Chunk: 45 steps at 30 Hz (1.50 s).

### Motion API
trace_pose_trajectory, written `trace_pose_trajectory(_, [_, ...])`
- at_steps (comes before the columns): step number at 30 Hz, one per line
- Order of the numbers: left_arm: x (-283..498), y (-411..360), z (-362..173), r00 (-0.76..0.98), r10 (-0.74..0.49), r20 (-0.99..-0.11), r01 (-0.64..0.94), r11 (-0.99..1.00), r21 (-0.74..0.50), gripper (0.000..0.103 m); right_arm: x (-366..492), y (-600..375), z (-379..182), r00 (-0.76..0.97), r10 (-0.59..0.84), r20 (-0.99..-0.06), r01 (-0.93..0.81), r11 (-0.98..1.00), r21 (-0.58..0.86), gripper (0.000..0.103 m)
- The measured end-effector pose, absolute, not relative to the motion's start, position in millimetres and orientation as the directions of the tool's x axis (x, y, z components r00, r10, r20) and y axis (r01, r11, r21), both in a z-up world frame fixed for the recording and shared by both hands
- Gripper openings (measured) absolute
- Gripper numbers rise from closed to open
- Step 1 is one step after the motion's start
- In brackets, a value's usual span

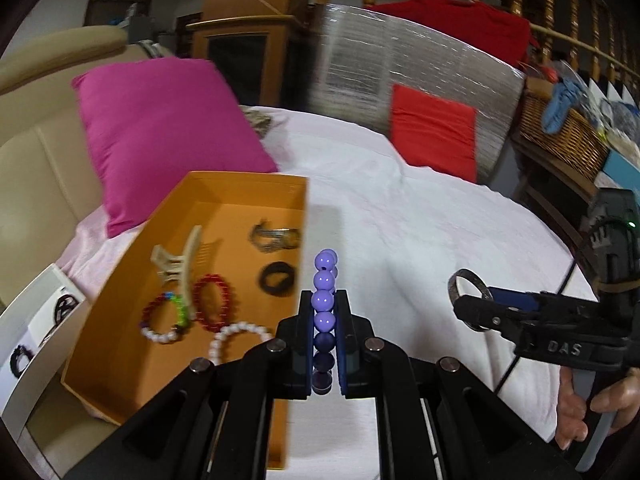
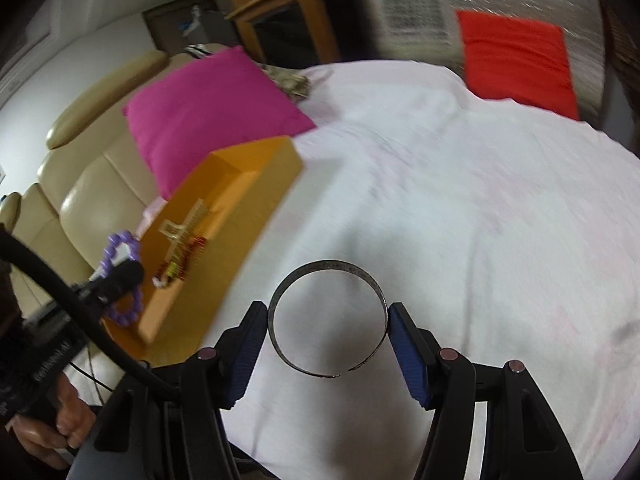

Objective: Organize jewelry
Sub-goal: 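Carry the purple bracelet and silver bangle over the orange box, then lower the bangle into the box and open the right tool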

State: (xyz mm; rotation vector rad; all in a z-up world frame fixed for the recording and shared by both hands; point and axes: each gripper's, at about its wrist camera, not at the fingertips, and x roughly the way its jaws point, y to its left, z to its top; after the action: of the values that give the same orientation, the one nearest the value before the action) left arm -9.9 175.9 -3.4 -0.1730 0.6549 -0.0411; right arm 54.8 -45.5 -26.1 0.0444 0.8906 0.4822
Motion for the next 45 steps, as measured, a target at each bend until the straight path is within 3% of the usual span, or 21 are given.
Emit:
trace_pose_trajectory(21, [-3,226,-14,0.782,0.058,-0.621,-0.195,0.968,-0.155,0.009,31,26,-34,0.459,0.509,-0.728,-0.514,0.821,0.249,0.065])
trace_pose_trajectory(45, [11,278,-43,0.665,0.222,-0.713,-0.413,0.905,-0.103,0.009,101,124,-30,0.445,0.540,-0.715,-0.567,0.788,0.242,0.065])
